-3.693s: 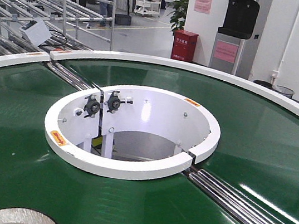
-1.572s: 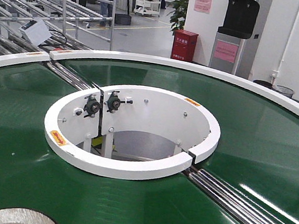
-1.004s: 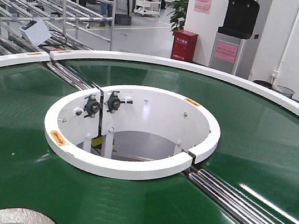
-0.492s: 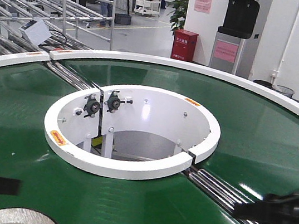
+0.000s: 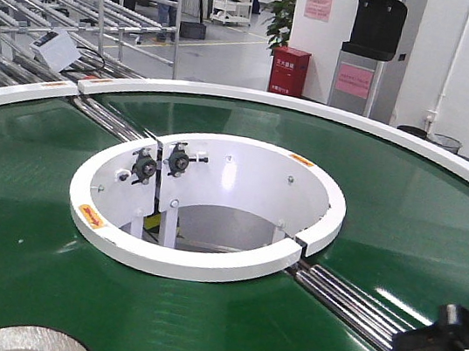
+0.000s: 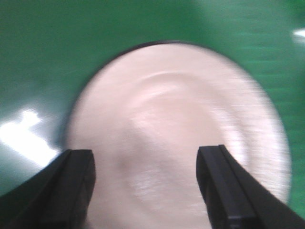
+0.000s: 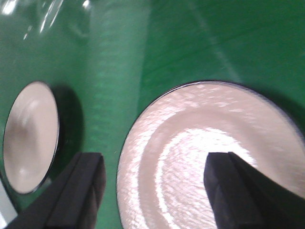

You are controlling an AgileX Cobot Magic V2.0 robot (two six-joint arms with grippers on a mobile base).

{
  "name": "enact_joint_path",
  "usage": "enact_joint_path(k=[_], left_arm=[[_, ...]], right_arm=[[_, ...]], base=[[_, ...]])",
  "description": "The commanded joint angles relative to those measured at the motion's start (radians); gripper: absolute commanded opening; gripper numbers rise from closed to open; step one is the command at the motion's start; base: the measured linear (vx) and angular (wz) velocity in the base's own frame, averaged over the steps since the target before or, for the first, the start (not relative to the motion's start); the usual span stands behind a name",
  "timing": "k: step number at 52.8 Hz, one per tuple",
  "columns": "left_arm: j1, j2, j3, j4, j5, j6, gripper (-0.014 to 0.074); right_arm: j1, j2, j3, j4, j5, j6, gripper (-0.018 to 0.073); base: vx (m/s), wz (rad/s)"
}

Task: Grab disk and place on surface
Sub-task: 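Lower both grippers toward the rims of the two beige plates, then close each gripper on a plate rim and lift both plates upright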

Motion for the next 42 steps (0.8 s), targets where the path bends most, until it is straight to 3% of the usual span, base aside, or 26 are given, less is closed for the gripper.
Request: enact_joint_path(k=[1, 19, 27, 31, 38, 42], left_arm=[[0.025, 0.024, -0.034, 0.015, -0.04, -0.04, 0.0552], [0.031, 0.249, -0.034, 0.018, -0.076, -0.025, 0.0552], [0.03, 0.294, -0.034, -0.067, -0.012, 0.086, 0.0501], [0.03, 0.311, -0.034, -0.143, 0.054, 0.159, 0.0388], [0.03, 0.327, -0.034, -0.192, 0.098, 0.182, 0.0015], [0.031, 0.322, -0.034, -0.21, 0.113, 0.178, -0.001]], right_arm=[[-0.039, -0.031, -0.035, 0.087, 0.003, 0.0, 0.0494], [-0.041, -0.031, -0.035, 0.146, 0.002, -0.011, 0.0494], [-0.041, -0.031, -0.035, 0.176, 0.002, -0.036, 0.0494], [-0.041, -0.031, -0.035, 0.189, 0.002, -0.044, 0.0494], [-0.041, -0.031, -0.035, 0.182, 0.004, -0.044, 0.0494], [-0.041, -0.031, -0.035, 0.17, 0.008, -0.044, 0.0494]], base=[[0.0, 0.0], [0.0, 0.0], [0.0, 0.0], [0.0, 0.0], [0.0, 0.0], [0.0, 0.0]])
